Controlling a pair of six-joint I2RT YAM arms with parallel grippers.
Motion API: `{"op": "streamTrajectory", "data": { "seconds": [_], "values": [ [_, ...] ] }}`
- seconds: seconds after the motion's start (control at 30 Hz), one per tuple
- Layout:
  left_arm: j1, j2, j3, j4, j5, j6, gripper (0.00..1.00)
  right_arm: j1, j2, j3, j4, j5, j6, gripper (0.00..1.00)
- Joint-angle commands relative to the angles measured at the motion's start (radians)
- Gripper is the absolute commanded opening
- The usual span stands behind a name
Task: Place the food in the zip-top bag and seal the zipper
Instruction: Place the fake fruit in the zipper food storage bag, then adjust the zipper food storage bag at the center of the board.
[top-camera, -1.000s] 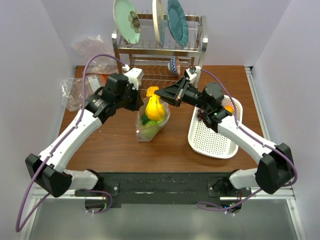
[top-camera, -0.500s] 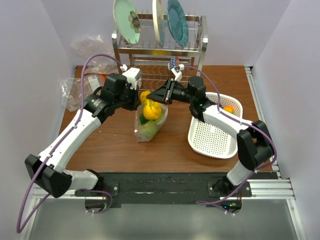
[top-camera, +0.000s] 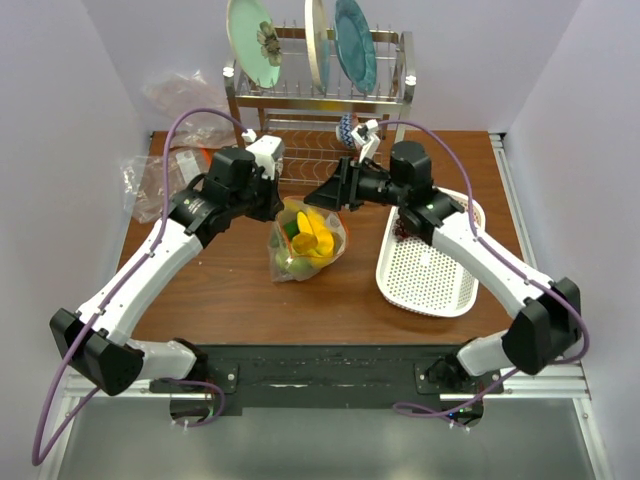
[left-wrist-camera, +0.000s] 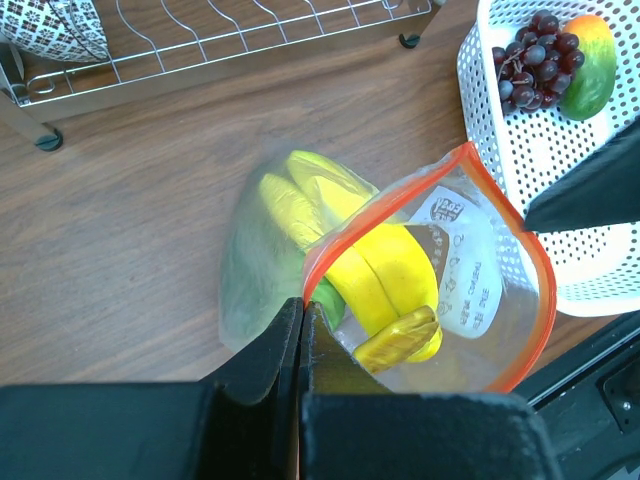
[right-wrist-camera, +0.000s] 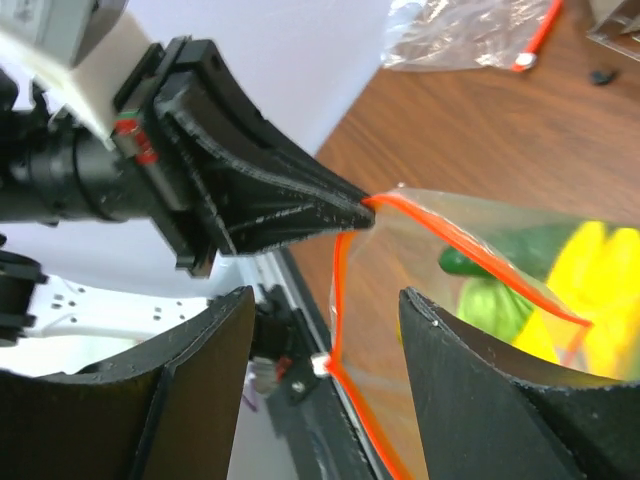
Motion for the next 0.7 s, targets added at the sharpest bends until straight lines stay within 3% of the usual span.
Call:
{"op": "streamTrajectory", "data": {
  "seconds": [0.0,0.23,0.53,0.67],
  "values": [
    [-0.002,-0.005,0.02,0.025,-0.007,-0.001,0.0,0.002,-0.035,0.076,-0.241,0.118,-0.167,0.63],
    [-0.002,-0.002,0.025,0.014,-0.018,0.0,0.0,0.007,-0.009,0.206,-0.632,0.312,-0.301,0.59],
    [-0.002,0.001,0.023,0.017,-0.013,-0.004,0.0,0.074,-0.014,0.173,-0.775,0.509,-0.307,0.56],
    [-0.002,0.001,0.028,0.015,-0.01,-0.004,0.0,0.099,0.0,0.145,-0.794,0.523,-0.31,0.53]
  ]
}}
